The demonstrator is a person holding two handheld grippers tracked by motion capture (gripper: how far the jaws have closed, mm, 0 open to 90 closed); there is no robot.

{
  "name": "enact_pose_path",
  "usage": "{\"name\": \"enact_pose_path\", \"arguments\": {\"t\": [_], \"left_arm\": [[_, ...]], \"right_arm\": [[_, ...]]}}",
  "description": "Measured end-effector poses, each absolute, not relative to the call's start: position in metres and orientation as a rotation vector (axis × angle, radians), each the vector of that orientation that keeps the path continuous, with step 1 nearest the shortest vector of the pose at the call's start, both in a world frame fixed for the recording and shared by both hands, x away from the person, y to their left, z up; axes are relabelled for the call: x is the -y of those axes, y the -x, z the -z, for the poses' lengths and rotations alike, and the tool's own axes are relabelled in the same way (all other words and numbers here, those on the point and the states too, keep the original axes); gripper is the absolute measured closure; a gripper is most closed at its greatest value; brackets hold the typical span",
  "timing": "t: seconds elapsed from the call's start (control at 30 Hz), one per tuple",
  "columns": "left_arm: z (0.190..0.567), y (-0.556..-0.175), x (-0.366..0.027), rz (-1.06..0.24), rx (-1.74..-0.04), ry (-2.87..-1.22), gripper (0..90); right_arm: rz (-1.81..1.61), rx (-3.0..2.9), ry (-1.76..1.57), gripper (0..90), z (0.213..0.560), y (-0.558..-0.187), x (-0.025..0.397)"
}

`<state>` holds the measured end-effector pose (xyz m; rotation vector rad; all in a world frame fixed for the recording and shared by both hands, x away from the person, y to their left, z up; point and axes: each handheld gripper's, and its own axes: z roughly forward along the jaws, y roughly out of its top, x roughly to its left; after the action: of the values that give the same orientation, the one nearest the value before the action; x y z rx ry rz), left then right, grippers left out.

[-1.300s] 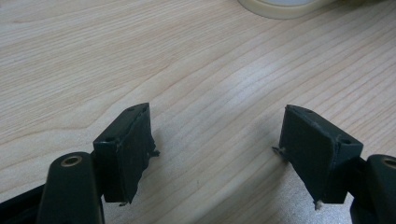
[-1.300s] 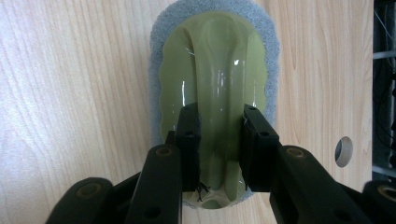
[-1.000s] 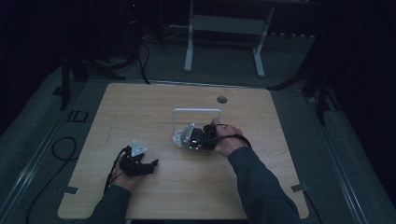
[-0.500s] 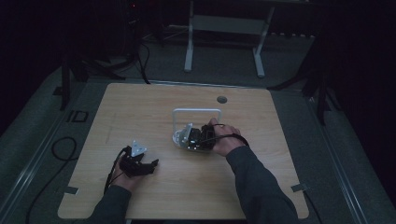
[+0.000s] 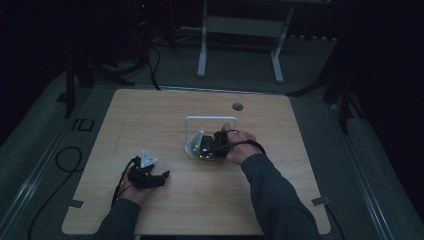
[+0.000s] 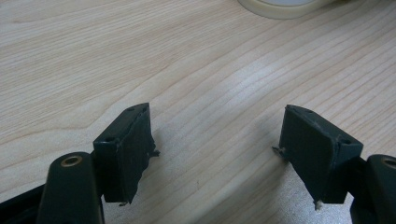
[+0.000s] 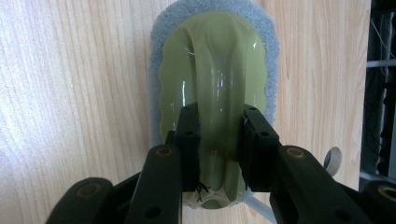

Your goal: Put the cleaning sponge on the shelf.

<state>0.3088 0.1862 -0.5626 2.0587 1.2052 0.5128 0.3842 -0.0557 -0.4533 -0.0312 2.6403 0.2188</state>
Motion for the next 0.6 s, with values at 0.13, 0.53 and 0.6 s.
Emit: {"name": "enact_pose_path", "arguments": {"t": [0.13,0.53,0.6], "left_arm": [[0.5626,-0.3088,-0.1862,-0.513,-1.205,-2.059,25.8],[0.5625,-0.3087,-0.1862,-0.512,-1.206,-2.058,25.8],[0.5625,-0.3088,-0.1862,-0.512,-1.205,-2.059,25.8]], "right_arm": [[-0.213,-2.643,0.041,71.7,0.4553,-0.3858,0.0564],[-0.218,-2.655,0.058,71.7,0.4591,-0.3888,0.0569],[-0.222,-2.654,0.065,71.7,0.4594,-0.3891,0.0567]]}}
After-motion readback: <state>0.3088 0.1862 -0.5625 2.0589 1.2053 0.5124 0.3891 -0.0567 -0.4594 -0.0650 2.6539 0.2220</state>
